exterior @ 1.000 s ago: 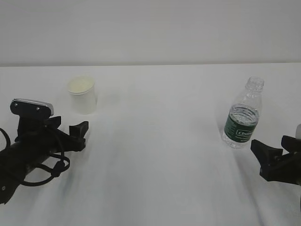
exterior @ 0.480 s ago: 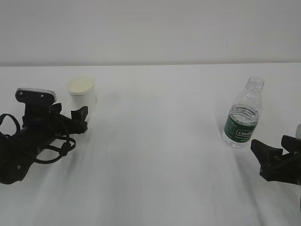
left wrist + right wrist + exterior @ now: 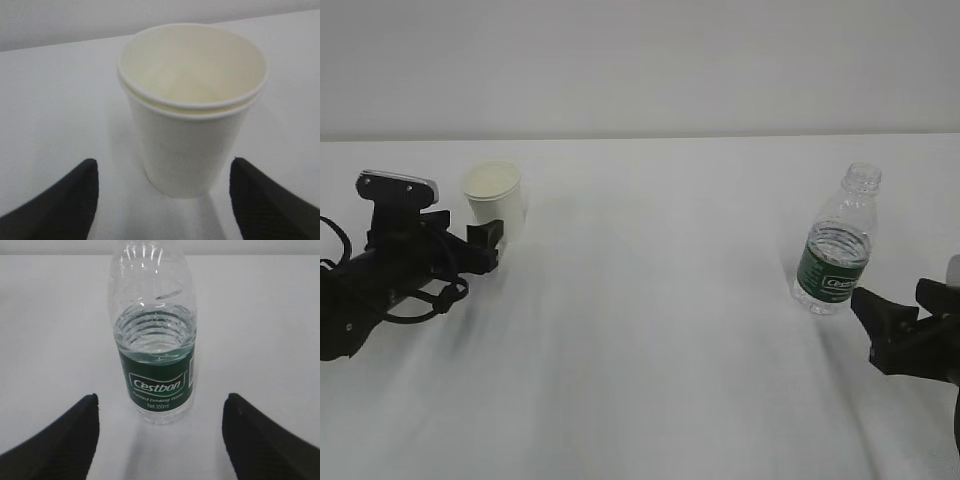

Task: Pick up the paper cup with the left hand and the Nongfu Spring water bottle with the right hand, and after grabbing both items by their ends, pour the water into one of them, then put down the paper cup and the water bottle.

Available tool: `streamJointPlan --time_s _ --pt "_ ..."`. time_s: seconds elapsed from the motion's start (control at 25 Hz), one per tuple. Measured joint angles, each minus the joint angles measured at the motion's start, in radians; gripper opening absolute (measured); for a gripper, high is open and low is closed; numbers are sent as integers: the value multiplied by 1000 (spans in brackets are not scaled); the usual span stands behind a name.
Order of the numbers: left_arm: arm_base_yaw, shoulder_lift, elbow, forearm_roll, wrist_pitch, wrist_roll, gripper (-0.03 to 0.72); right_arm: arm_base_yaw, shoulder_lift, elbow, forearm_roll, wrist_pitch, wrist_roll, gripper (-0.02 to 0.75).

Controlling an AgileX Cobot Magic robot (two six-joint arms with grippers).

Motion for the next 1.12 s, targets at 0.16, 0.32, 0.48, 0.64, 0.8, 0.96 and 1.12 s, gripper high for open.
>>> streamJointPlan --time_s 0.16,0.32,0.48,0.64,0.8,0.96,1.12 --pt "2 35 -17 42 3 -14 587 0 0 -2 0 0 0 574" --pt "2 73 -45 76 5 -40 587 0 0 -2 0 0 0 574" --pt "2 86 -67 83 7 -47 587 0 0 -2 0 0 0 574" --pt "2 102 -114 88 24 -49 587 0 0 -2 0 0 0 574" --pt "2 134 -147 96 28 -49 587 0 0 -2 0 0 0 574" --pt "2 142 -173 98 28 -49 587 0 0 -2 0 0 0 574" --pt "2 147 -190 98 28 -49 587 0 0 -2 -2 0 0 574"
